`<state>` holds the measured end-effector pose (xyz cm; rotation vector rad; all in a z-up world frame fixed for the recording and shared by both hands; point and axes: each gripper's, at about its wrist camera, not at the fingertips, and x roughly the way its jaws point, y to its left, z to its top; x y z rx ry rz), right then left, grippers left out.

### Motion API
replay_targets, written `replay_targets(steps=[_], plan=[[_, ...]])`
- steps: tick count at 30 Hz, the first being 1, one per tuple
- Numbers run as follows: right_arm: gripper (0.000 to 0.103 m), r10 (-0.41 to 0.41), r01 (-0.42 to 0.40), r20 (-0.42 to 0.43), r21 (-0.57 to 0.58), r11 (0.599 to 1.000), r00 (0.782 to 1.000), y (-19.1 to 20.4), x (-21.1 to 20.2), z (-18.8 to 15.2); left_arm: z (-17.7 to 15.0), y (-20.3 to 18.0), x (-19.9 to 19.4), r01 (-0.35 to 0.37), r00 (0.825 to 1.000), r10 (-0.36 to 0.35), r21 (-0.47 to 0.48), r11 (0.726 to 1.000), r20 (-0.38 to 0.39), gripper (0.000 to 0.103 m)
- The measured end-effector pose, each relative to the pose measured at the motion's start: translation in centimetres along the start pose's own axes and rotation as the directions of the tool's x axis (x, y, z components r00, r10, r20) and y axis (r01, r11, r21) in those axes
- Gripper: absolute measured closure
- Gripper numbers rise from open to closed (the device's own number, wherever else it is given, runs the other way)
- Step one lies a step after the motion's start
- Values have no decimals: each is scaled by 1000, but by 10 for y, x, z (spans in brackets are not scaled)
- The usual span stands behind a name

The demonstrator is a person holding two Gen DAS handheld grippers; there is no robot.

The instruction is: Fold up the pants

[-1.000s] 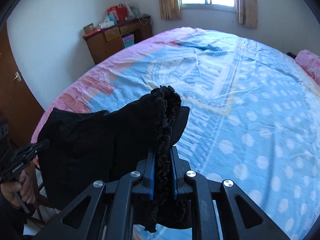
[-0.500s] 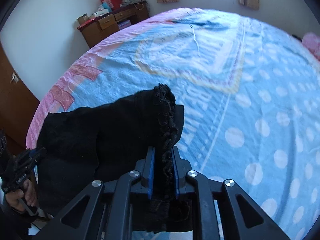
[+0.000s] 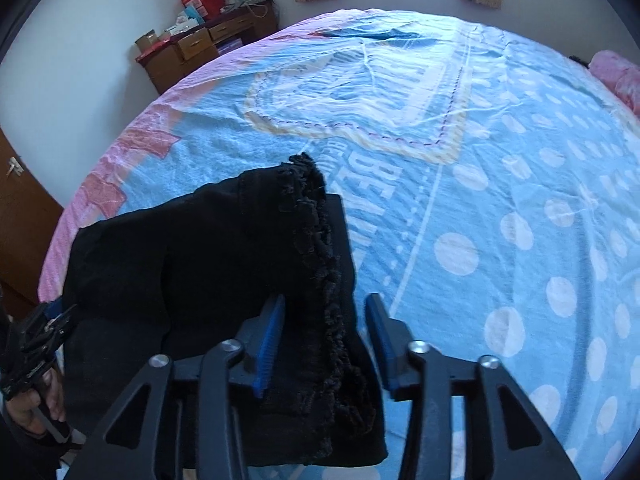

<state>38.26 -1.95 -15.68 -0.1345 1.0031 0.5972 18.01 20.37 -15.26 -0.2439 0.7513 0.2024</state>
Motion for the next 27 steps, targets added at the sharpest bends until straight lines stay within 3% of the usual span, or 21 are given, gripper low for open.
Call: replay_targets(steps=[3, 5, 7, 9, 15, 18, 27], plan=[[39, 11, -12, 5, 43, 999, 1000, -10, 0, 0, 1, 0, -2, -13, 1000, 13, 0, 1000, -2, 33], [38, 20, -21, 18, 61, 998, 1000, -13, -2, -1, 0, 0, -4, -22, 1000, 22, 6, 1000, -2, 24], [35, 36, -40, 40, 82, 996, 999, -14, -8, -3, 0, -1, -8, -30, 1000, 30, 14, 999, -2, 9], [33, 24, -29, 63, 88, 996, 998, -13, -14, -4, 0, -2, -13, -36, 999, 35, 19, 999, 7, 3], [27, -20, 1, 130, 141, 990, 991, -16, -42, -5, 5, -10, -36, -40, 999, 38, 41, 998, 33, 3], [27, -156, 137, 176, 116, 984, 972, 1, -76, -16, 5, -16, -55, -24, 998, 20, 59, 998, 67, 2], [25, -133, 125, 315, 46, 991, 940, 65, -146, -82, -12, -30, -104, 3, 990, -18, 105, 994, 141, 0]])
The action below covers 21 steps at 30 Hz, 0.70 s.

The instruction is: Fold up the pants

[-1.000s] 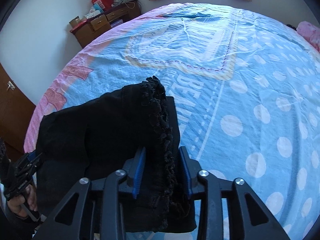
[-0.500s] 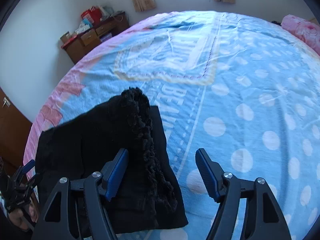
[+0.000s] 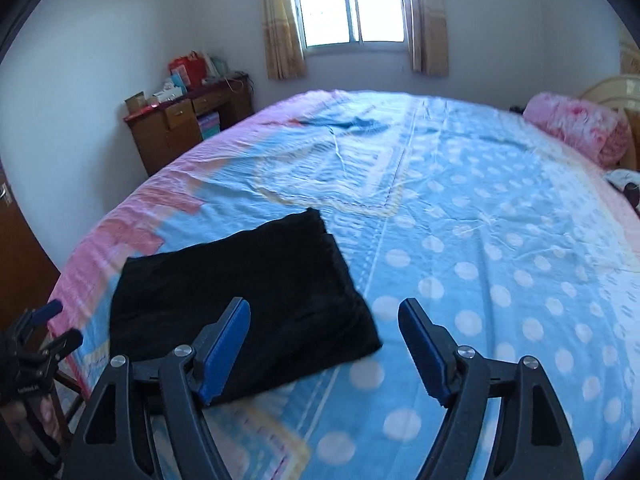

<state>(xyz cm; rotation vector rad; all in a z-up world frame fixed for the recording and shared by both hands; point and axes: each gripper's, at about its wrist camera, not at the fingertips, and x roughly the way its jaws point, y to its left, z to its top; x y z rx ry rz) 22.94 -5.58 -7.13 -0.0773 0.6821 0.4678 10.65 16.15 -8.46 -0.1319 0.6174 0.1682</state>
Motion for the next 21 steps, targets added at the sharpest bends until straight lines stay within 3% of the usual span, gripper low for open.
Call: replay_targets(steps=[4, 9, 21], plan=[[24, 20, -20, 9, 41, 999, 1000, 11, -18, -21, -5, -9, -12, 33, 999, -33, 9, 999, 23, 0], [24, -11, 9, 34, 53, 999, 999, 20, -36, -40, -13, -20, -18, 68, 997, -69, 24, 997, 24, 0], [22, -37, 32, 81, 59, 998, 996, 38, -71, -54, -15, -34, -37, 110, 993, -112, 45, 993, 47, 0]])
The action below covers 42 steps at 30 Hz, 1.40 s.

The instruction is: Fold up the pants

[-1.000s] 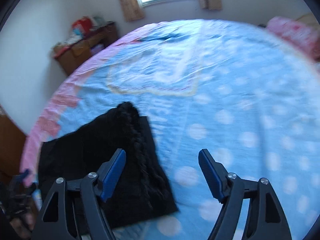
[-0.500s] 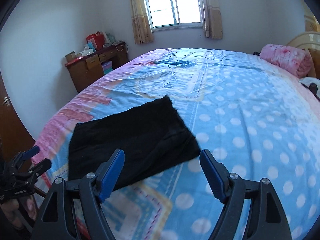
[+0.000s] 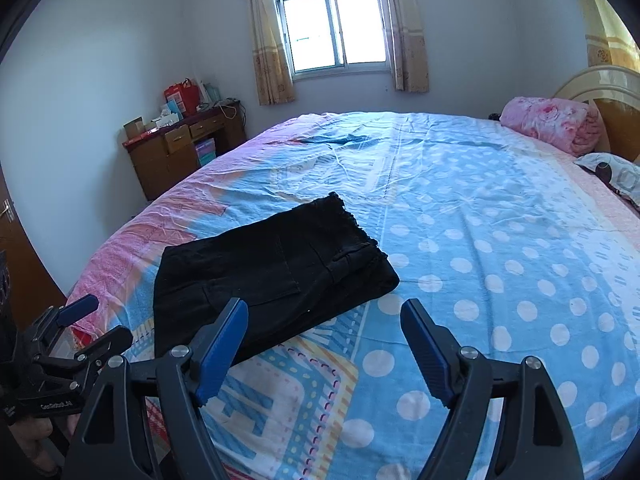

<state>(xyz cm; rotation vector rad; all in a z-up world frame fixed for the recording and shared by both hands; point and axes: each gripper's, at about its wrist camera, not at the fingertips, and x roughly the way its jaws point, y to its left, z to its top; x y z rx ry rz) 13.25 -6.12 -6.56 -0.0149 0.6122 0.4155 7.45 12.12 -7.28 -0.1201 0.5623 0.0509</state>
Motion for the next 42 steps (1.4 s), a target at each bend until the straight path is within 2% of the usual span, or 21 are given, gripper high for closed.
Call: replay_targets(steps=[12, 36, 42], plan=[[22, -7, 7, 37, -16, 1000, 999, 6, -25, -2, 5, -4, -12, -10, 999, 10, 10, 1000, 34, 0], [20, -30, 31, 71, -8, 999, 997, 7, -31, -10, 6, -7, -12, -19, 1000, 19, 43, 999, 20, 0], [19, -21, 23, 69, -19, 1000, 997, 11, -32, -11, 8, -9, -19, -31, 998, 29, 46, 998, 54, 0]])
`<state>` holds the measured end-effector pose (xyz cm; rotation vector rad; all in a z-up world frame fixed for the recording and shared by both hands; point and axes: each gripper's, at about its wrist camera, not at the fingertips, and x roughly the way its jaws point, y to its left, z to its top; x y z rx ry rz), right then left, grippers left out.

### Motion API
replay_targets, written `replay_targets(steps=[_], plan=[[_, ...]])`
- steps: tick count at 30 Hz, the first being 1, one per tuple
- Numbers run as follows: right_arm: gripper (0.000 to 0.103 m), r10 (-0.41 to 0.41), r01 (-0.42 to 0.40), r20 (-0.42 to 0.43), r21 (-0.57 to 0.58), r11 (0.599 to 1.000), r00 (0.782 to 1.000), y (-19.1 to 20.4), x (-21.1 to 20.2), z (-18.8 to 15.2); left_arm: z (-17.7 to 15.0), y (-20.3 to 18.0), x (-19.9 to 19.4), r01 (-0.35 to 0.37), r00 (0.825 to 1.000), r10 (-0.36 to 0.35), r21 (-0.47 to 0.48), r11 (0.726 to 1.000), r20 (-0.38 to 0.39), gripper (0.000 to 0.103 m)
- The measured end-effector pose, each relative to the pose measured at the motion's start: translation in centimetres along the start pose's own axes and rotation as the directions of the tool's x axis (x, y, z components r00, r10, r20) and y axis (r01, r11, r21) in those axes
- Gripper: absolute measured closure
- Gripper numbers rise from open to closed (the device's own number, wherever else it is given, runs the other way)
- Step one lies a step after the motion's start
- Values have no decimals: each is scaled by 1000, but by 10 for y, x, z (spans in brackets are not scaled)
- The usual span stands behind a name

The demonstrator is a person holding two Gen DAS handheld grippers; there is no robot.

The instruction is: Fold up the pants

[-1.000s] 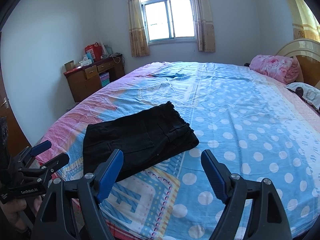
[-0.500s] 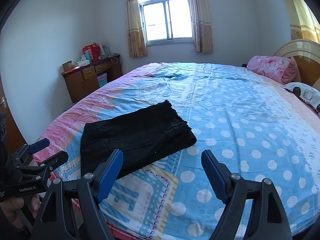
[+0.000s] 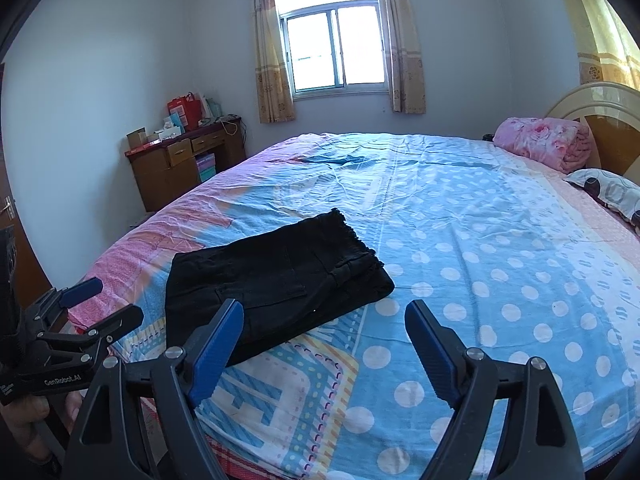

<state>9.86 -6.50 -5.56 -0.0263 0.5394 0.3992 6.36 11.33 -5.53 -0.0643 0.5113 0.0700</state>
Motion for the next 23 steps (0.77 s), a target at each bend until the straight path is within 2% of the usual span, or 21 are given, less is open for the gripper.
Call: replay_targets(steps=[9, 15, 23], plan=[[18, 7, -7, 31, -3, 1000, 1000, 3, -8, 2, 4, 0, -4, -14, 1000, 14, 4, 1000, 17, 0], [18, 14, -13, 20, -6, 1000, 1000, 5, -6, 1, 3, 3, -1, -38, 999, 38, -4, 999, 11, 0], [18, 17, -17, 5, -13, 1000, 1000, 9, -3, -3, 0, 3, 0, -6, 1000, 6, 0, 1000, 8, 0]])
